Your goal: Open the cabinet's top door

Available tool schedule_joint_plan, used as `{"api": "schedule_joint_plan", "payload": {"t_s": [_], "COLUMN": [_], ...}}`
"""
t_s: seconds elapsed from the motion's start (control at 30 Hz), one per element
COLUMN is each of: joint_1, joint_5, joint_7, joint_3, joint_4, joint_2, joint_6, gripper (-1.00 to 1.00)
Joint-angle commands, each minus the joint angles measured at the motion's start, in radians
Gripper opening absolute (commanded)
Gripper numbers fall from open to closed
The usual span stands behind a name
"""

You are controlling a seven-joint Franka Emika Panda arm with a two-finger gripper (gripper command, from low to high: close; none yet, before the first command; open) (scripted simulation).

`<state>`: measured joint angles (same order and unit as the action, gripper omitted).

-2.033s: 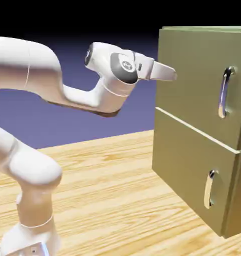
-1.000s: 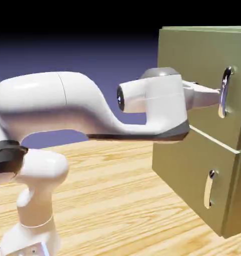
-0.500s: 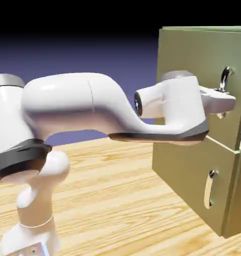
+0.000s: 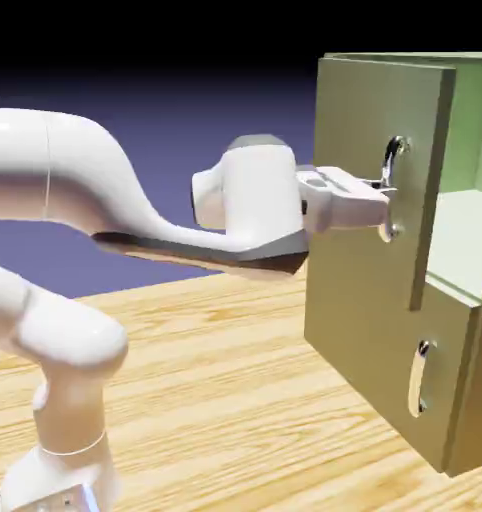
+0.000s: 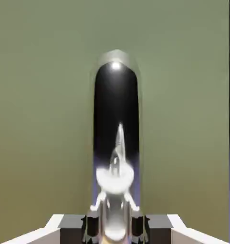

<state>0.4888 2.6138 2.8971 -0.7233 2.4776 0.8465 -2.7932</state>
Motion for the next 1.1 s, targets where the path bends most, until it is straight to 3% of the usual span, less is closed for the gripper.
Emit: {"api": "schedule_joint_plan", "payload": {"t_s": [0.0,0.47,0.87,1.07], "joint_1": [-0.036,-0.544,-0.979,-1.08], "joint_5": [-0.02,-0.338,-0.632,-0.891], "joint_7": [0.0,0.0,-0.013,-0.21], "joint_3": [0.032,0.502,0.846,0.91], "joint_4": [0.02,0.235,0.326,0.393], "joint_2": [0.005,0.138,0.336,0.446], "joint_6": [0.006,-0.022,-0.244,-0.313], "gripper": [-1.0,-1.0,-1.0,-1.0]}}
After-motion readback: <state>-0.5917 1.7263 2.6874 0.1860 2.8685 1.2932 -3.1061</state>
